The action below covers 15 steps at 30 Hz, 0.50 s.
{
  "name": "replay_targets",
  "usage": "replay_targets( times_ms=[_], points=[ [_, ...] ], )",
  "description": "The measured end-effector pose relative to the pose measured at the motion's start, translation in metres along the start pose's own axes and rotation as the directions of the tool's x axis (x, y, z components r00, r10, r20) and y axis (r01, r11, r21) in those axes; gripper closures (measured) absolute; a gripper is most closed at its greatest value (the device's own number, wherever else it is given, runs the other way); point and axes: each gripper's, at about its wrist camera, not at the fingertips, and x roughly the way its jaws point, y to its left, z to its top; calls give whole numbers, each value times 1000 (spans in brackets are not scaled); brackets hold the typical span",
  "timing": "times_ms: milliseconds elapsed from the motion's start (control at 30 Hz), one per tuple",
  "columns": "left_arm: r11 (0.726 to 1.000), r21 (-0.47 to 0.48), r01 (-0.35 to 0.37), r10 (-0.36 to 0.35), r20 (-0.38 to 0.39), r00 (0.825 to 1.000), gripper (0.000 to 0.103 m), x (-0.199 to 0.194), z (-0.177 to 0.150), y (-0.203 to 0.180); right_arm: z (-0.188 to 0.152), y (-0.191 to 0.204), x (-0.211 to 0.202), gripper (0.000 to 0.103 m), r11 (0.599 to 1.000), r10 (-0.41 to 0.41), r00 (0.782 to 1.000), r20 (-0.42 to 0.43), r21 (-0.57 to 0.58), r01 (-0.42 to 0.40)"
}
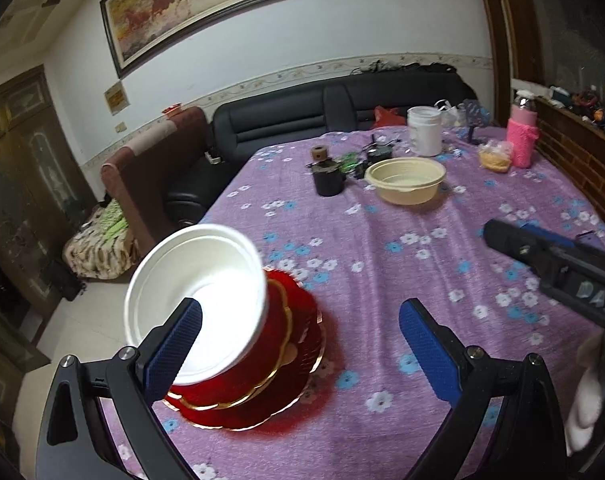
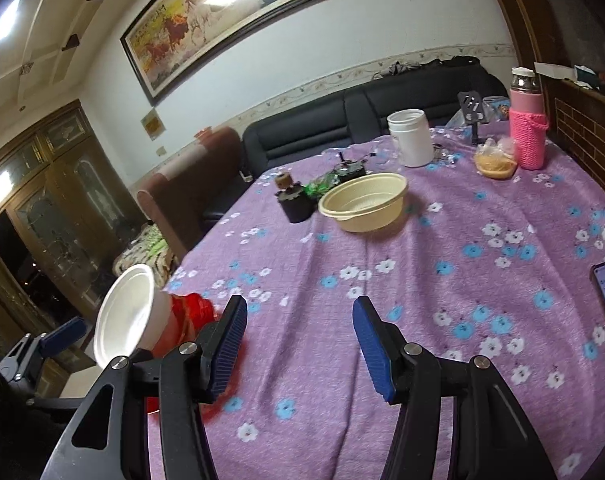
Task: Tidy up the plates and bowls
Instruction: 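Move the right gripper toward the cream plastic bowl on the table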
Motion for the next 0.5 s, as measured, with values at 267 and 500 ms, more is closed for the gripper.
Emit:
replay_targets(
  times_ms=[267, 500],
  points=[
    [991, 21, 131, -129, -63, 990, 4, 20, 14, -26, 0, -9, 19, 43, 1000, 26, 999, -47, 10, -26],
    [983, 4, 184, -183, -68, 981, 4, 37, 48, -35, 35, -29, 19, 43, 1000, -15, 1000, 6, -27, 15]
  ],
)
